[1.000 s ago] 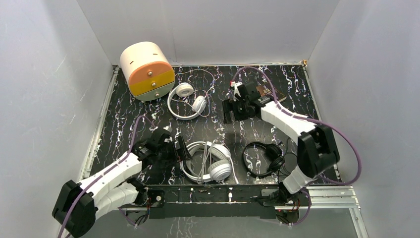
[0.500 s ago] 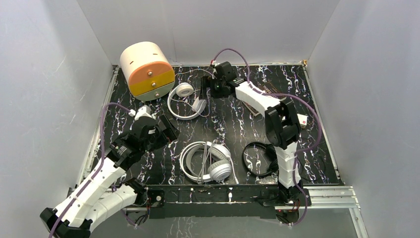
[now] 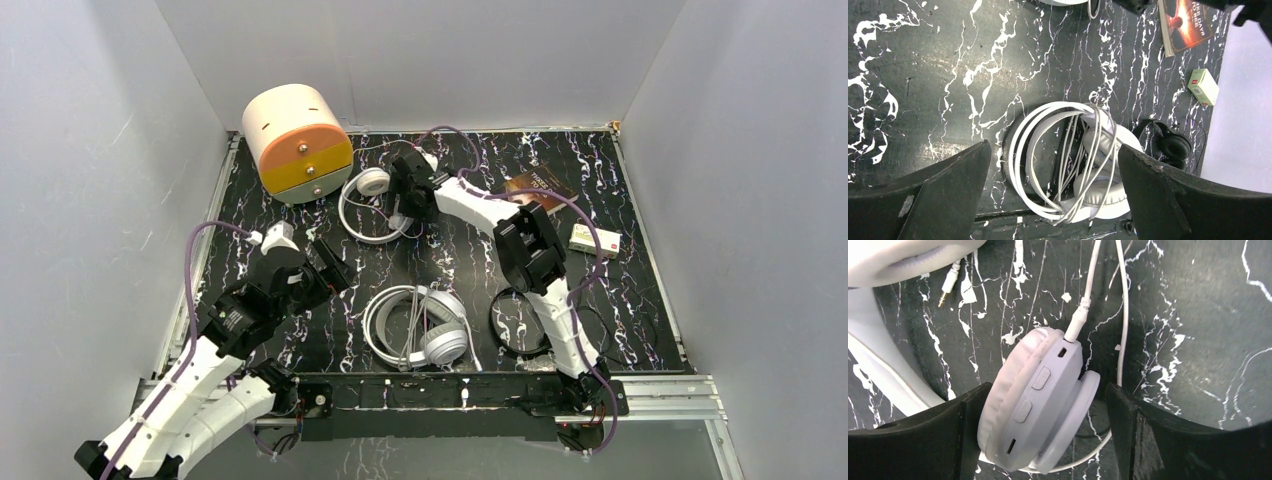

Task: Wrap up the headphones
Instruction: Place the headphones at the center of the board, then pick up the headphones from the center of the board.

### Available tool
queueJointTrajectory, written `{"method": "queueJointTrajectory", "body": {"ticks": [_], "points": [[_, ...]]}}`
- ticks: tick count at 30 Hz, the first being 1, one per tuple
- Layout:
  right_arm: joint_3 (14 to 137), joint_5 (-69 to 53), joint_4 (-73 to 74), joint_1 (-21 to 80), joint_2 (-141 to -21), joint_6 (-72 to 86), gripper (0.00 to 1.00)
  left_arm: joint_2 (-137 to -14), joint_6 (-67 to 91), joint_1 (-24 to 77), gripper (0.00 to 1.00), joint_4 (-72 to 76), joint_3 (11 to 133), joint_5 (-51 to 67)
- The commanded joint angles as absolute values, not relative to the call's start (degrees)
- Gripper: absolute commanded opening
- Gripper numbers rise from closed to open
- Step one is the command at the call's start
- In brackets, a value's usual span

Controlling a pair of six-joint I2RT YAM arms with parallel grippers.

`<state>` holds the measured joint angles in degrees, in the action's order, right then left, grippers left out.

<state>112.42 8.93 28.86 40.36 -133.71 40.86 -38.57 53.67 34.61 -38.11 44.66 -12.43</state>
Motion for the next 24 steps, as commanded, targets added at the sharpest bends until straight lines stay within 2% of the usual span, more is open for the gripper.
{"method": "queueJointTrajectory", "body": {"ticks": [1, 3, 4, 7, 9, 11, 14, 16, 19, 24], "points": [[114.88, 15.31, 32.41, 40.76, -135.16, 47.95, 0.86, -37.73, 53.43, 34.54, 0.98, -40.36, 48.42, -14.74], [113.88, 14.65, 32.11, 40.82, -134.75, 50.57, 0.82, -38.84, 52.96, 34.54, 0.98, -40.85, 50.24, -15.38], [112.46, 13.66, 31.15, 40.8, -134.04, 51.78, 0.77, -39.87, 52.69, 34.54, 0.98, -41.12, 51.46, -15.46], [103.94, 11.19, 23.22, 40.45, -126.71, 53.61, 0.53, -42.84, 52.02, 34.54, 0.98, -41.1, 54.49, -15.21], [94.7, 8.12, 13.58, 39.76, -119.47, 54.38, 0.35, -44.37, 51.63, 34.54, 0.98, -40.5, 55.79, -15.49], [83.6, 1.22, 1.48, 37.85, -112.87, 56.6, 0.2, -45.35, 51.31, 34.54, 0.98, -39.07, 56.43, -15.32], [70.82, -9.8, -11.94, 33.74, -104.46, 62.62, 0.06, -46.42, 51.37, 34.45, 0.96, -35.85, 57.28, -14.08], [64.22, -15.98, -20.52, 31.74, -100.2, 66.0, 0.0, -48.16, 50.53, 34.45, 0.95, -33.08, 58.47, -11.62], [57.51, -21.97, -30.28, 29.81, -96.64, 71.04, 0.0, -54.21, 48.15, 34.45, 0.96, -31.45, 62.96, -7.44], [52.78, -21.82, -33.4, 29.69, -92.25, 73.73, 0.0, -61.48, 47.39, 34.45, 0.96, -29.96, 66.39, -6.33]]}}
